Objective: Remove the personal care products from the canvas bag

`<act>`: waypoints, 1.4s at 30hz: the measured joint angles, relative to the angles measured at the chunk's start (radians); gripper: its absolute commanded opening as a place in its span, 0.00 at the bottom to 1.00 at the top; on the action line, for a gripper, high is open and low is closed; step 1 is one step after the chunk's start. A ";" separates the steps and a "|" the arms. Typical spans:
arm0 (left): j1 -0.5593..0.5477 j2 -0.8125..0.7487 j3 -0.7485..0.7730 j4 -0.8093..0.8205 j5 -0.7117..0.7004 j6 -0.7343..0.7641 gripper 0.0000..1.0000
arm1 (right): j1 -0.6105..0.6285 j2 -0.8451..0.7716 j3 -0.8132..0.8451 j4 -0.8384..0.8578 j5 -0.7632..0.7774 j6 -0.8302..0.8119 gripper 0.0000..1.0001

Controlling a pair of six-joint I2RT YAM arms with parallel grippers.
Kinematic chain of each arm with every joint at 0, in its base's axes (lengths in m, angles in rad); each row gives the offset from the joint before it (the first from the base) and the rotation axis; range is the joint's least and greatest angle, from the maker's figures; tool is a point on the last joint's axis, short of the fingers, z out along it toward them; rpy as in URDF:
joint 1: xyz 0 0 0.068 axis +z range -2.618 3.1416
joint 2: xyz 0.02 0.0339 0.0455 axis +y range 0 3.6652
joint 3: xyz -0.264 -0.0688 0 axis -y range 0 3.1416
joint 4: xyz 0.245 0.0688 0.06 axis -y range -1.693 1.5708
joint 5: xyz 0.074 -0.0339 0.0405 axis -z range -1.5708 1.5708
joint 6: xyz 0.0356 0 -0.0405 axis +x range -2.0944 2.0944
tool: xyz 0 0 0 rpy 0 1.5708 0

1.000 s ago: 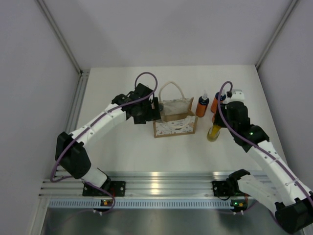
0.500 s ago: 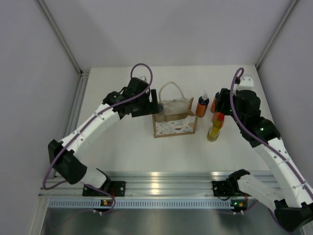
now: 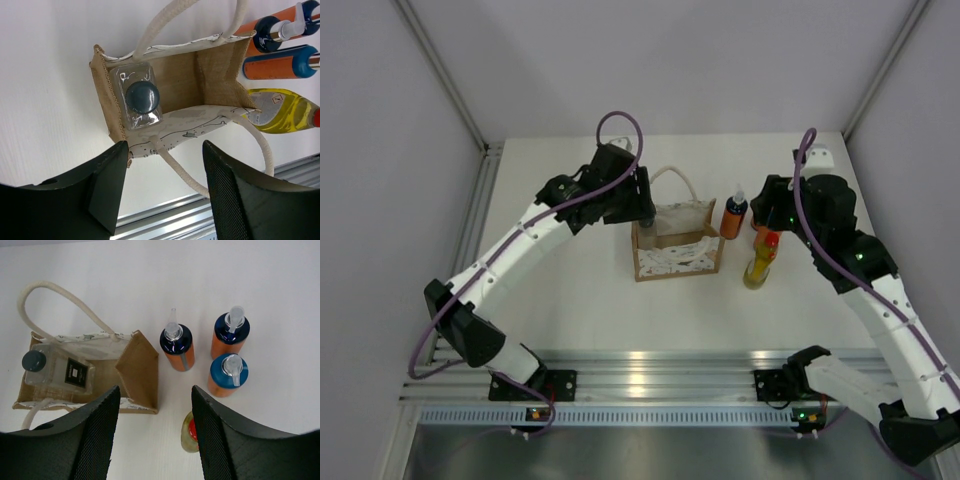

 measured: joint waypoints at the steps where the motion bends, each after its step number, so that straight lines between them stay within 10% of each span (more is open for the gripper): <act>1: -0.012 0.022 0.021 -0.012 -0.020 -0.005 0.66 | 0.000 0.000 0.001 -0.004 -0.004 0.000 0.57; 14: -0.105 0.249 0.161 -0.145 -0.246 -0.064 0.65 | 0.001 -0.006 0.019 -0.063 -0.018 -0.010 0.57; 42: -0.102 0.308 0.155 -0.152 -0.262 -0.137 0.63 | 0.001 -0.005 0.019 -0.082 -0.043 -0.054 0.57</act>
